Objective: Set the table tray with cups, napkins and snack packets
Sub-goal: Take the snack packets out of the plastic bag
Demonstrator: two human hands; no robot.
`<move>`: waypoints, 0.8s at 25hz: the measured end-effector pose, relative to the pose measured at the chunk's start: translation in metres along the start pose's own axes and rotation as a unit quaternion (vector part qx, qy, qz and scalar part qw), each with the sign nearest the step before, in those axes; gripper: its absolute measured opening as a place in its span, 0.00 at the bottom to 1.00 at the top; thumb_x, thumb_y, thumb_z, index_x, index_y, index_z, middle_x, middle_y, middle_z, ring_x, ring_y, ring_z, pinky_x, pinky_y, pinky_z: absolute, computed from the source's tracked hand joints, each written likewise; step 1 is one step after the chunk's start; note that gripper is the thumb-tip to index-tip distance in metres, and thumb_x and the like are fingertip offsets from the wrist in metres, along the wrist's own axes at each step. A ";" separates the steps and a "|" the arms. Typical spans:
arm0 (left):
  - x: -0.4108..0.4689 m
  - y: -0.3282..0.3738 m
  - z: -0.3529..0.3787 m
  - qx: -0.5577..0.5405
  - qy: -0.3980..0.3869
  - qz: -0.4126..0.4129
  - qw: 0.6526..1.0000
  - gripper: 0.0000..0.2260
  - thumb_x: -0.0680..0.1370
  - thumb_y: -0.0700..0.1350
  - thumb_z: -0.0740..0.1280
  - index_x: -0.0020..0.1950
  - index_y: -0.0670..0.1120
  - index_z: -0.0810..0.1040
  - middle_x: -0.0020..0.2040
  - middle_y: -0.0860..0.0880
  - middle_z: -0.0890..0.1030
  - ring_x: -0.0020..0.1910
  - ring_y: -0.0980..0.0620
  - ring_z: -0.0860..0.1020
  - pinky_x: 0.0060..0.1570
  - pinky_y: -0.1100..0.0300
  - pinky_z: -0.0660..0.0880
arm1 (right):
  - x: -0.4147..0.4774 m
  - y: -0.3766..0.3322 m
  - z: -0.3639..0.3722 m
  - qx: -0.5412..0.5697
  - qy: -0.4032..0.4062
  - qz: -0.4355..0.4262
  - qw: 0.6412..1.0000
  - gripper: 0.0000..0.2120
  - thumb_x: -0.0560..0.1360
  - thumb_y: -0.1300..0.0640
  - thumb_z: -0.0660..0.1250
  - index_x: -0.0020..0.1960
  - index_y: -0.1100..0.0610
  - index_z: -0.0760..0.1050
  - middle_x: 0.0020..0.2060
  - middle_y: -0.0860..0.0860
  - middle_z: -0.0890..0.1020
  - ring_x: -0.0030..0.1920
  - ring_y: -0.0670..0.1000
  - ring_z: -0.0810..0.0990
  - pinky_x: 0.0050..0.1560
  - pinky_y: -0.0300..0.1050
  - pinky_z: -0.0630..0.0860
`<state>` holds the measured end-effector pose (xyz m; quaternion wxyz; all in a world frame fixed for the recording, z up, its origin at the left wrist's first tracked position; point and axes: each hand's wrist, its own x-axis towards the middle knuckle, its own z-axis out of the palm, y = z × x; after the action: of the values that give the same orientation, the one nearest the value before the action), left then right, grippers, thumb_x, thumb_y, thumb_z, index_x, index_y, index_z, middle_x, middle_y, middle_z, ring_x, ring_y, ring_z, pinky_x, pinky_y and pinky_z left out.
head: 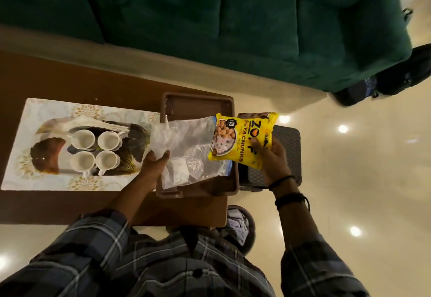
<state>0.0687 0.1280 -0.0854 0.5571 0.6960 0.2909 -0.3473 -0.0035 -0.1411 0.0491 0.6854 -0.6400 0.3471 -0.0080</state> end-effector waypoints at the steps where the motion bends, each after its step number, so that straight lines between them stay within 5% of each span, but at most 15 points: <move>1: 0.002 -0.004 -0.001 0.040 0.023 0.016 0.999 0.30 0.72 0.57 0.70 0.68 0.44 0.67 0.64 0.46 0.74 0.65 0.45 0.72 0.65 0.47 0.69 | -0.002 0.002 0.011 -0.001 -0.009 0.003 1.000 0.20 0.74 0.59 0.68 0.63 0.65 0.72 0.56 0.62 0.81 0.54 0.61 0.82 0.53 0.61 0.80; 4: -0.019 0.006 -0.006 0.052 0.084 0.076 0.992 0.37 0.69 0.64 0.69 0.72 0.46 0.64 0.71 0.45 0.69 0.70 0.43 0.67 0.69 0.49 0.66 | -0.006 0.009 0.043 -0.003 -0.041 0.014 0.999 0.18 0.75 0.63 0.67 0.63 0.65 0.72 0.58 0.63 0.80 0.57 0.64 0.80 0.55 0.63 0.78; 7: -0.059 0.024 -0.019 -0.075 -0.036 0.111 0.990 0.27 0.73 0.63 0.65 0.65 0.48 0.71 0.65 0.47 0.76 0.64 0.49 0.74 0.55 0.55 0.74 | -0.017 0.010 0.074 0.009 -0.082 0.024 0.996 0.18 0.73 0.62 0.68 0.63 0.63 0.74 0.57 0.61 0.82 0.56 0.61 0.81 0.52 0.59 0.81; 10: -0.086 0.034 -0.042 -0.120 -0.127 0.124 0.977 0.33 0.64 0.67 0.71 0.64 0.50 0.73 0.58 0.50 0.80 0.57 0.52 0.79 0.47 0.58 0.76 | -0.030 0.011 0.102 0.036 -0.123 0.030 0.991 0.20 0.68 0.56 0.73 0.59 0.59 0.78 0.54 0.59 0.84 0.53 0.59 0.83 0.49 0.57 0.81; 13: -0.096 0.037 -0.061 -0.170 -0.183 0.116 0.961 0.22 0.66 0.57 0.74 0.57 0.51 0.79 0.51 0.53 0.85 0.52 0.55 0.82 0.49 0.58 0.77 | -0.041 0.016 0.121 0.030 -0.184 0.063 0.981 0.23 0.70 0.59 0.71 0.64 0.63 0.74 0.57 0.60 0.82 0.56 0.60 0.82 0.48 0.56 0.81; 17: -0.100 0.038 -0.087 -0.216 -0.204 0.081 0.951 0.08 0.76 0.44 0.67 0.54 0.50 0.81 0.51 0.50 0.85 0.52 0.52 0.83 0.50 0.57 0.81 | -0.050 0.014 0.136 -0.041 -0.229 0.110 0.966 0.27 0.69 0.65 0.73 0.66 0.56 0.69 0.57 0.55 0.82 0.58 0.58 0.81 0.48 0.52 0.81; 20: -0.098 0.033 -0.108 -0.200 -0.215 0.055 0.954 0.07 0.77 0.43 0.66 0.54 0.48 0.80 0.49 0.49 0.86 0.50 0.51 0.83 0.47 0.59 0.80 | -0.059 0.011 0.149 -0.053 -0.256 0.147 0.954 0.23 0.70 0.54 0.72 0.63 0.48 0.72 0.55 0.49 0.84 0.53 0.51 0.84 0.43 0.47 0.81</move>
<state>0.0546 0.2250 0.0274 0.7523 0.4947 0.1888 -0.3921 0.0199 0.0176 0.0579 0.7096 -0.5982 0.2505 0.2755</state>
